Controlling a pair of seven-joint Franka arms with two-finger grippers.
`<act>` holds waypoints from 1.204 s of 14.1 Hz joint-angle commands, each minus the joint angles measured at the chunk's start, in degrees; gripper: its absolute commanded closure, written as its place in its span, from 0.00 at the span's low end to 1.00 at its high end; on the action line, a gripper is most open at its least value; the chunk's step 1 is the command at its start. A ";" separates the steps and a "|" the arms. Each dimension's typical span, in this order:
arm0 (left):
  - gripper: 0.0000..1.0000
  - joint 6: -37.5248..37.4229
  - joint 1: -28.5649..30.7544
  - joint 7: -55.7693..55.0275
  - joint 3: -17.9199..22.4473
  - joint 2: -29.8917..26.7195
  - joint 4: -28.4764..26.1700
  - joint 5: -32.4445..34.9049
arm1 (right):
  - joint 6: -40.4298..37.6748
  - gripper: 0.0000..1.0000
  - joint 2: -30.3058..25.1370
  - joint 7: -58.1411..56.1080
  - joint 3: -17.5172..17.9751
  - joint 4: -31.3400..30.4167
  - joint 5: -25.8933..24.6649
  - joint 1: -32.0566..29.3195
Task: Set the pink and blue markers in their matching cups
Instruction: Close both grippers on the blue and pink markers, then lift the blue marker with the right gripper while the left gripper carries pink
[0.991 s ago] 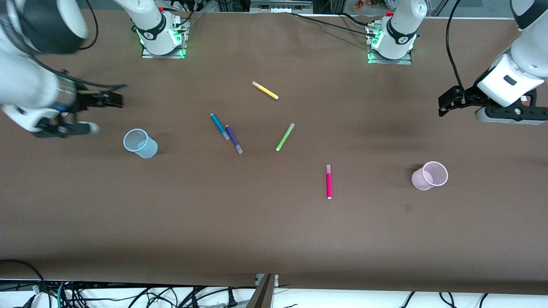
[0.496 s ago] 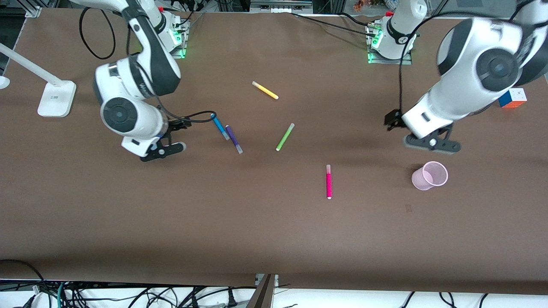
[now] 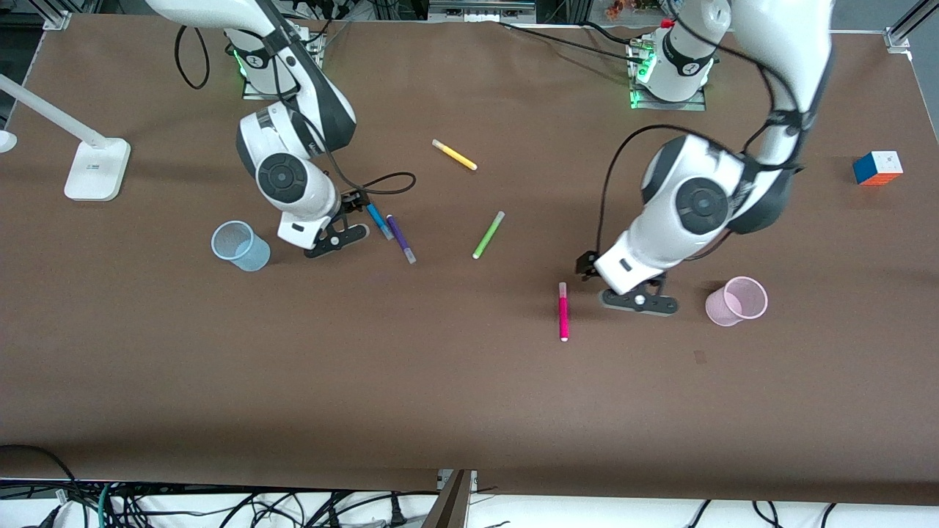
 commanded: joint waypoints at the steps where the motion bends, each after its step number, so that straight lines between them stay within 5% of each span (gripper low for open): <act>1: 0.00 6.49 -1.91 -1.59 0.12 7.14 1.76 1.03 | 5.65 0.00 2.59 0.18 0.15 -1.38 0.95 1.82; 8: 0.00 12.58 -3.67 -1.24 0.47 13.58 0.18 4.63 | 11.98 0.00 7.08 1.59 0.06 -1.03 -0.02 3.41; 10: 0.28 12.49 -3.59 -1.24 0.38 13.41 0.18 8.66 | 13.40 0.00 7.96 1.59 0.06 -0.94 -0.19 3.50; 12: 0.39 11.79 -3.67 -1.33 0.21 13.23 0.01 8.85 | 14.10 0.00 8.49 1.59 -0.02 -0.85 -0.54 3.50; 17: 0.91 5.99 -4.29 -0.63 0.21 12.00 0.36 9.03 | 14.37 0.00 9.02 1.41 -0.38 -0.41 -2.03 2.88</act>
